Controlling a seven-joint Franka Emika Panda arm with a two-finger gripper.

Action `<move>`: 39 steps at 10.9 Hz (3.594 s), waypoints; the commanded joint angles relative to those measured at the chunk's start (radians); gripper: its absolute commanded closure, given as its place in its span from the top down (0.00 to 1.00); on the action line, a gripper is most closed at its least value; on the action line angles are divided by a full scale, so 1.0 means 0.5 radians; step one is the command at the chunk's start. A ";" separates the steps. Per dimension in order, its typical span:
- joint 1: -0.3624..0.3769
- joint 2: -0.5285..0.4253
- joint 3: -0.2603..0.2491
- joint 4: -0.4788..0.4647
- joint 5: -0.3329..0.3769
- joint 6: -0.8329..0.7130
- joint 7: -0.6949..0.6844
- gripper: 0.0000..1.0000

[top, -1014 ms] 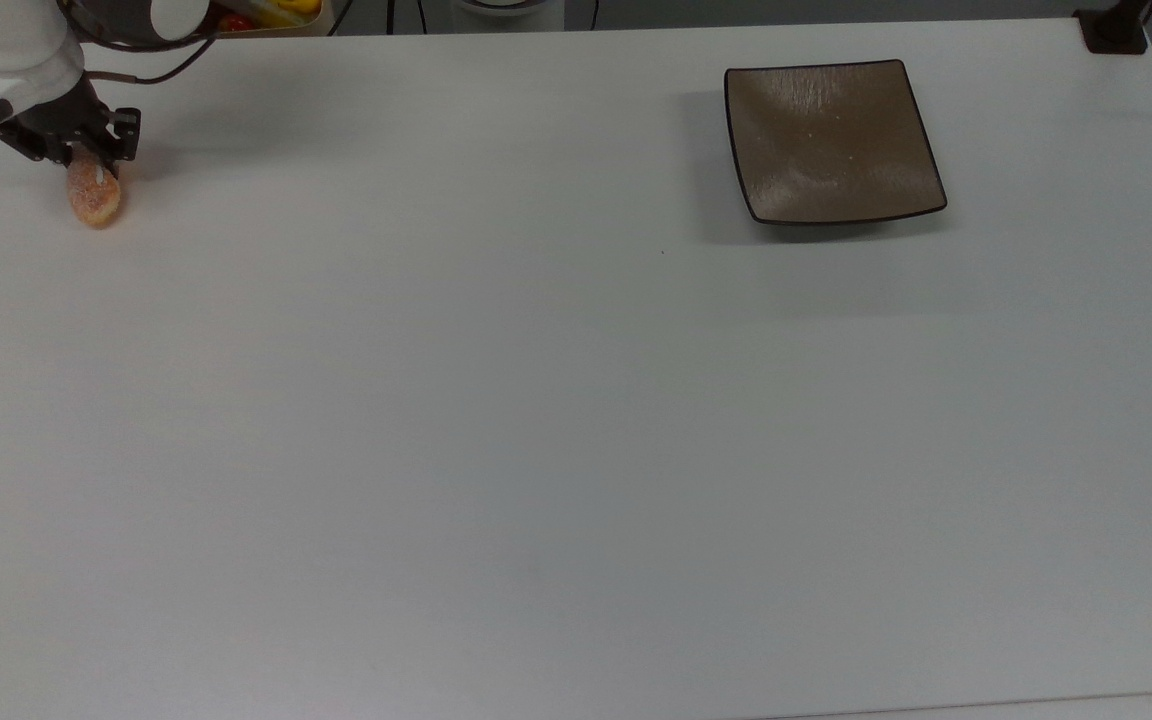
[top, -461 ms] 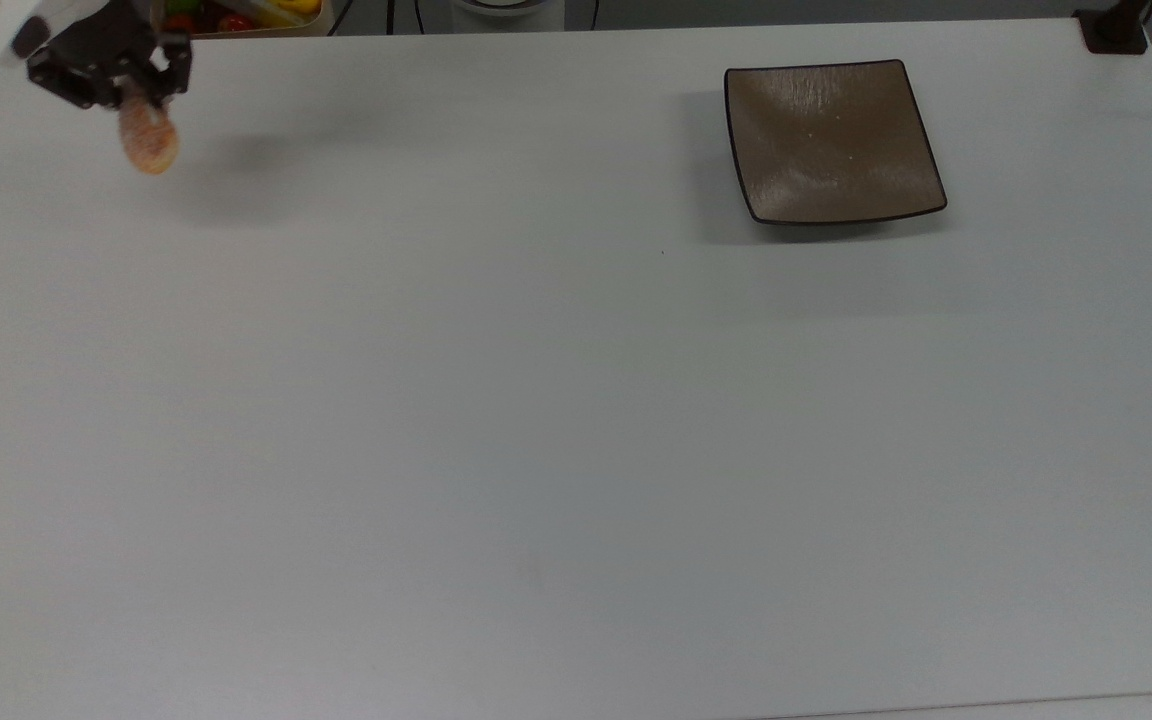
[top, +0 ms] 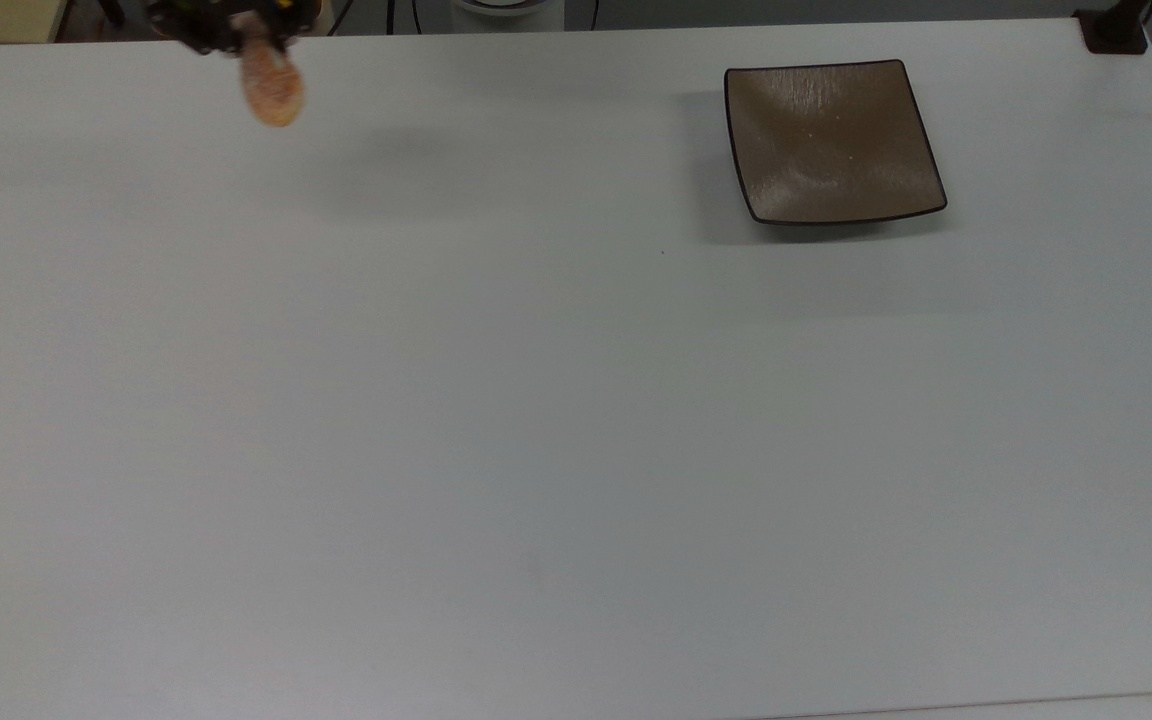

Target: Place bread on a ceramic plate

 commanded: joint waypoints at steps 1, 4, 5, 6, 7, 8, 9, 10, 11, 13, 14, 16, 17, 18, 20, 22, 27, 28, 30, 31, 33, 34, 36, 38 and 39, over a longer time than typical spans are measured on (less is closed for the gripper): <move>0.017 -0.069 0.304 0.052 0.035 -0.153 0.336 0.28; 0.240 -0.066 0.440 0.055 0.072 -0.181 0.637 0.29; 0.308 -0.056 0.489 0.055 0.075 -0.178 0.750 0.29; 0.372 -0.053 0.544 0.043 0.078 -0.178 0.873 0.29; 0.455 -0.044 0.584 0.037 0.078 -0.175 1.001 0.29; 0.556 -0.023 0.609 0.034 0.087 -0.154 1.142 0.29; 0.660 0.020 0.624 0.034 0.130 -0.145 1.274 0.29; 0.762 0.063 0.627 0.034 0.157 -0.099 1.397 0.30; 0.863 0.103 0.627 0.013 0.161 -0.001 1.526 0.31; 1.029 0.228 0.631 -0.012 0.158 0.204 1.805 0.32; 1.084 0.296 0.637 -0.015 0.158 0.324 1.913 0.32; 1.131 0.403 0.692 -0.046 0.152 0.542 2.045 0.32; 1.164 0.456 0.695 -0.067 0.136 0.594 2.082 0.32; 1.195 0.505 0.695 -0.073 0.130 0.631 2.122 0.32; 1.229 0.591 0.695 -0.086 0.118 0.641 2.135 0.33; 1.244 0.612 0.698 -0.150 0.112 0.693 2.138 0.35; 1.244 0.652 0.753 -0.193 0.014 0.721 2.239 0.92; 1.232 0.649 0.765 -0.190 0.014 0.718 2.239 1.00; 1.199 0.591 0.787 -0.175 0.014 0.693 2.239 1.00; 1.153 0.539 0.820 -0.175 0.014 0.690 2.239 1.00; 1.070 0.383 0.824 -0.166 0.023 0.626 2.239 1.00; 1.006 0.297 0.824 -0.126 0.041 0.516 2.242 1.00; 0.865 0.116 0.824 -0.043 0.047 0.262 2.239 1.00; 0.739 -0.071 0.787 -0.040 0.050 0.084 2.242 1.00; 0.696 -0.141 0.717 -0.037 0.050 0.007 2.242 1.00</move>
